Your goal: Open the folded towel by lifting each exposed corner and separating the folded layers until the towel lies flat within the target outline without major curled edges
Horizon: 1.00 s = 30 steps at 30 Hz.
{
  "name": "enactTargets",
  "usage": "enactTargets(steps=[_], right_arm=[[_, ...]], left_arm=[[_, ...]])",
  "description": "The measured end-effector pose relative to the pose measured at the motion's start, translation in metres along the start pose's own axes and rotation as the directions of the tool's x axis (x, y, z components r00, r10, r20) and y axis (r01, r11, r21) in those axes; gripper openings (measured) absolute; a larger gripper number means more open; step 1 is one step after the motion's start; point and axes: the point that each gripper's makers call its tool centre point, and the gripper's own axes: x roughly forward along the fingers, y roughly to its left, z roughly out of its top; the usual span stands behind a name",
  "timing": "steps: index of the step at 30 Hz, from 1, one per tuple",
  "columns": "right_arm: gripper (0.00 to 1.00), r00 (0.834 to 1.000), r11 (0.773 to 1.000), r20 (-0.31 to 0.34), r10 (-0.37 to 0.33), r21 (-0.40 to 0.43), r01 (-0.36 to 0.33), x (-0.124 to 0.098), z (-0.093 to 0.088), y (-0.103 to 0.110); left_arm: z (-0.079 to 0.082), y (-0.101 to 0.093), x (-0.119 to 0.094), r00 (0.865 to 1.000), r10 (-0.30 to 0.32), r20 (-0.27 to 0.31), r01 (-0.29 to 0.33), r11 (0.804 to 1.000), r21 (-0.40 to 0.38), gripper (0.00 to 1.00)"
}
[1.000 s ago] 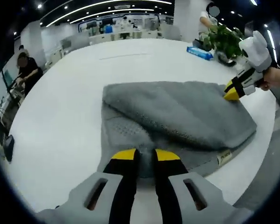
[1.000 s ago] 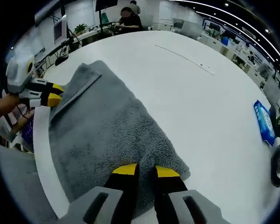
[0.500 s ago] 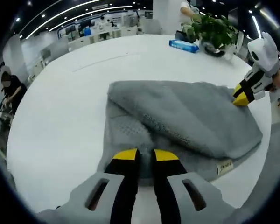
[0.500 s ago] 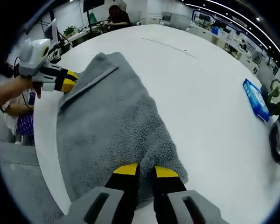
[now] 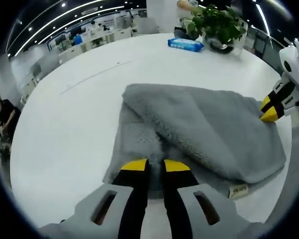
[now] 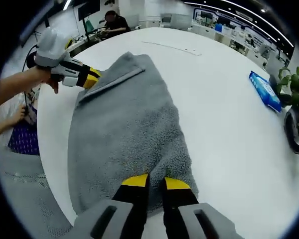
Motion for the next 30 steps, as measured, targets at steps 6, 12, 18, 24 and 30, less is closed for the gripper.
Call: enactTargets(steps=[6,12,18,24,30], right_arm=[[0.06,1.000,1.000,0.000,-0.004,-0.005,0.004,-0.004,-0.008,0.005],[0.06,1.000,1.000,0.023,-0.002,0.015,0.001,-0.008,-0.017,0.013],[0.06,0.999,0.998,0.047,0.012,0.060,-0.015,-0.012,-0.024,0.021],[0.05,0.998,0.995,0.051,0.033,0.091,-0.038,-0.013,-0.028,0.033],[0.05,0.997,0.993,0.066,0.047,0.101,-0.054,-0.014,-0.030,0.041]], left_arm=[[0.015,-0.002,0.013,1.000,-0.026,-0.012,0.026,0.998,0.053,0.09],[0.028,-0.006,0.023,0.999,-0.045,-0.030,0.048,0.993,0.107,0.09],[0.044,-0.013,0.035,0.997,-0.066,-0.038,0.071,0.983,0.168,0.09],[0.057,-0.024,0.045,0.995,-0.081,-0.061,0.094,0.963,0.253,0.09],[0.070,-0.033,0.052,0.991,-0.103,-0.084,0.123,0.950,0.288,0.09]])
